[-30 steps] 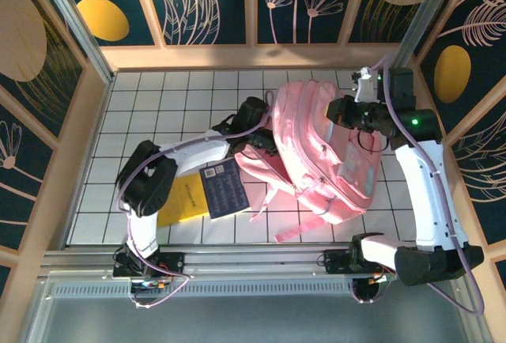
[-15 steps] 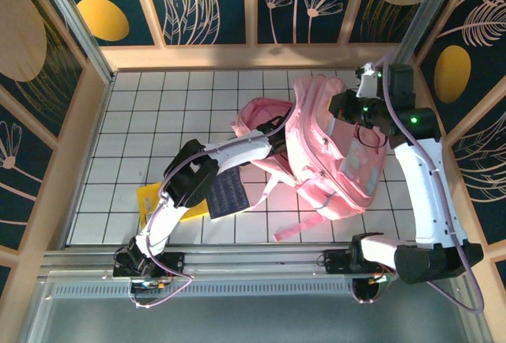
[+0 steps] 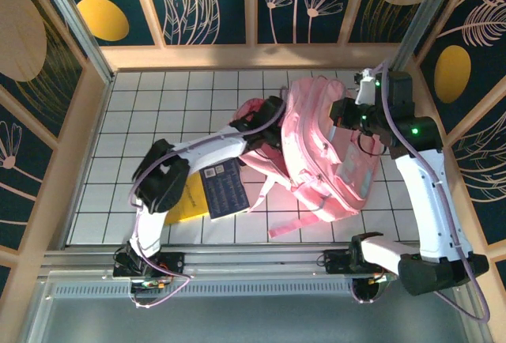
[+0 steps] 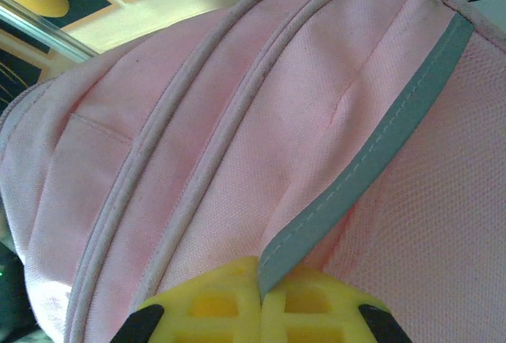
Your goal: Pack the student bag
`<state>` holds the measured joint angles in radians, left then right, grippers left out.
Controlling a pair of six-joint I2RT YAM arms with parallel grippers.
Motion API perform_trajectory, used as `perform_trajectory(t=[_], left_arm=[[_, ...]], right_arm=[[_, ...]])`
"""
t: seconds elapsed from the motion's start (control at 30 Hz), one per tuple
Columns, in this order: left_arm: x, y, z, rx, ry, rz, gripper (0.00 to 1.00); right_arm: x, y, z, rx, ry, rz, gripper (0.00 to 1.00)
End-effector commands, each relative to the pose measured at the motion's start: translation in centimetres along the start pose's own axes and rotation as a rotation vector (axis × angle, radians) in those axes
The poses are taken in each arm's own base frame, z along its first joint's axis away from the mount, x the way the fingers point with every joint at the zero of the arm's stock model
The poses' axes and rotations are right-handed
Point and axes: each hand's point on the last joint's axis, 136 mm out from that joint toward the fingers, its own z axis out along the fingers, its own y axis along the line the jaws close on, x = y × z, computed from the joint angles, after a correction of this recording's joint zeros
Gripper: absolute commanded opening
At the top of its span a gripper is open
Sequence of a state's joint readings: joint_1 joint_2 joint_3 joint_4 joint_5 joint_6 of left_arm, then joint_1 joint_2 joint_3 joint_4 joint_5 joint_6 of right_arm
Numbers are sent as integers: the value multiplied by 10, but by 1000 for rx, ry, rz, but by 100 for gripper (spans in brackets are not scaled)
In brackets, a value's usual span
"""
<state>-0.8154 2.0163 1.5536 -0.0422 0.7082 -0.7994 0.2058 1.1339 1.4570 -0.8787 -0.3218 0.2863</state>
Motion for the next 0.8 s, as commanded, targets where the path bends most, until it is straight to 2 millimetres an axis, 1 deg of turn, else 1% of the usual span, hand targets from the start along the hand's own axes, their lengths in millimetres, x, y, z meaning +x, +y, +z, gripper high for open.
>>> perform_trajectory(t=[0.0,0.1,0.17,0.23,0.33,0.37,0.47,0.5,0.6,0.7,0.77], left_arm=[[-24,-14,-38,-20,-120,49,99],[-25,-22,-51,-18,-129,59,99],[-26,-24,-63,-25,-149,54,99],[-28,-23,-76,-29,-176,42,99],[-33,-16,-99,-75,-233,29,99],[-32,-14,-103,-80,-243,29,99],[-28,-7,-105,-125,-224,33,99],[-29,-12,-116,-155,-247,51,99],[-33,6,-137,-278,-309,50,99],[-36,39,-168,-378,-371,-28,99],[-36,54,-189,-399,-412,-72,99]], right_arm=[[-33,18,-25,-38,-184,-108,0],[-30,14,-25,-14,-187,-116,0],[-26,11,-24,2,-185,-122,0],[-22,5,-21,23,-177,-120,0],[-16,-2,-15,46,-163,-114,0],[-14,-3,-13,46,-156,-113,0],[-10,-8,-8,64,-144,-113,0],[-10,-11,-6,77,-140,-111,0],[-12,-24,-3,146,-149,-95,0],[-14,-43,-1,243,-158,-51,0],[-15,-56,-2,324,-155,-29,0]])
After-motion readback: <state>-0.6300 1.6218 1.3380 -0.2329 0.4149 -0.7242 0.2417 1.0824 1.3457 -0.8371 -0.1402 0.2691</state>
